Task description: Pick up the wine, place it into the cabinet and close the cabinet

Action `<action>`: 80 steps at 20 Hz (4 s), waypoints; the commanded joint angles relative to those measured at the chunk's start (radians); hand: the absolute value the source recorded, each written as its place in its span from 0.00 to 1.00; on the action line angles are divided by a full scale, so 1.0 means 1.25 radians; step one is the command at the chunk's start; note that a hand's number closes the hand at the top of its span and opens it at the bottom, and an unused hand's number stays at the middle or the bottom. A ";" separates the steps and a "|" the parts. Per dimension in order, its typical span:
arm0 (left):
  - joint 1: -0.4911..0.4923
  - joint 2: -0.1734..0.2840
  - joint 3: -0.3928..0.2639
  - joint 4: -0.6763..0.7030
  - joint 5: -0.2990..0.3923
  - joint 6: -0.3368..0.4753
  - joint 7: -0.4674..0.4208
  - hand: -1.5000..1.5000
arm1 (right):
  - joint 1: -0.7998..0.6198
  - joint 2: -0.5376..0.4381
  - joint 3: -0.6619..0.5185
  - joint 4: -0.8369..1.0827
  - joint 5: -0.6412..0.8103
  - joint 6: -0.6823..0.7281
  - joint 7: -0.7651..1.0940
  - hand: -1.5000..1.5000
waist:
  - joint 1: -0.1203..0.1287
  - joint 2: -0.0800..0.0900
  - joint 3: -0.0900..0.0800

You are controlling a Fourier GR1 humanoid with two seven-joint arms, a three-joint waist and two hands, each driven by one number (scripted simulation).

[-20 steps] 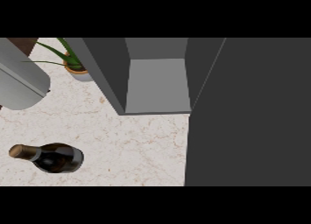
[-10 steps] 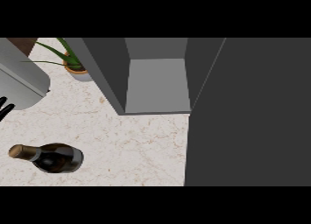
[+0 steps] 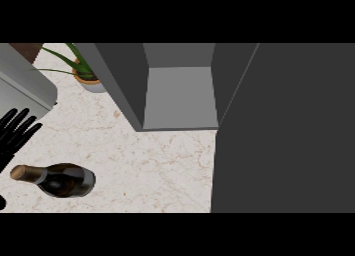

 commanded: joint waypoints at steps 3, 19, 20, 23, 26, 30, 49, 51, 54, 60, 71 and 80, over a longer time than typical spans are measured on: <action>0.010 -0.003 -0.004 0.127 -0.163 -0.073 -0.167 0.00 | 0.053 0.005 0.010 -0.107 -0.080 0.013 0.035 0.00 | 0.005 -0.001 0.000; -0.066 -0.035 -0.100 0.402 -0.276 -0.128 -0.336 0.00 | 0.068 0.007 -0.018 -0.079 -0.097 0.059 -0.007 0.00 | -0.007 0.002 -0.002; -0.072 -0.036 -0.113 0.404 -0.299 -0.114 -0.348 0.00 | 0.071 0.000 -0.033 -0.095 -0.110 0.064 -0.008 0.00 | -0.014 0.003 -0.003; -0.048 -0.020 -0.118 0.411 -0.304 -0.136 -0.385 0.00 | 0.102 0.018 -0.006 -0.105 -0.076 0.056 -0.020 0.00 | -0.006 -0.001 -0.002; -0.064 -0.026 -0.116 0.455 -0.293 -0.139 -0.395 0.00 | 0.096 0.020 -0.003 -0.081 -0.088 0.063 -0.029 0.00 | -0.006 0.000 -0.002; -0.104 -0.062 -0.113 0.481 -0.279 -0.098 -0.399 0.00 | 0.068 0.012 -0.024 -0.096 -0.092 0.047 -0.001 0.00 | -0.008 0.001 -0.002; -0.065 -0.079 -0.187 0.360 -0.316 -0.074 -0.487 1.00 | 0.079 0.035 0.026 -0.060 -0.022 0.048 -0.026 0.00 | 0.014 -0.006 -0.002; -0.046 -0.113 -0.169 0.336 -0.339 0.089 -0.531 1.00 | 0.067 0.024 -0.012 -0.037 -0.044 0.051 -0.031 0.00 | 0.017 -0.004 -0.001; -0.029 -0.171 -0.129 0.298 -0.355 0.342 -0.562 1.00 | 0.093 0.033 0.014 -0.041 -0.022 0.053 -0.055 0.00 | 0.014 -0.009 0.001; 0.008 -0.219 -0.192 0.229 -0.481 0.541 -0.686 1.00 | 0.094 0.008 -0.014 -0.066 -0.059 0.065 -0.032 0.00 | 0.012 -0.004 0.002; 0.035 -0.287 -0.378 0.018 -0.473 0.742 -0.466 1.00 | 0.128 0.007 0.009 -0.122 -0.049 0.057 0.013 0.00 | 0.013 -0.006 0.002; -0.117 -0.287 -0.471 0.049 -0.460 0.884 -0.311 1.00 | 0.079 0.026 0.010 -0.092 -0.037 0.043 0.020 0.00 | 0.012 -0.002 0.001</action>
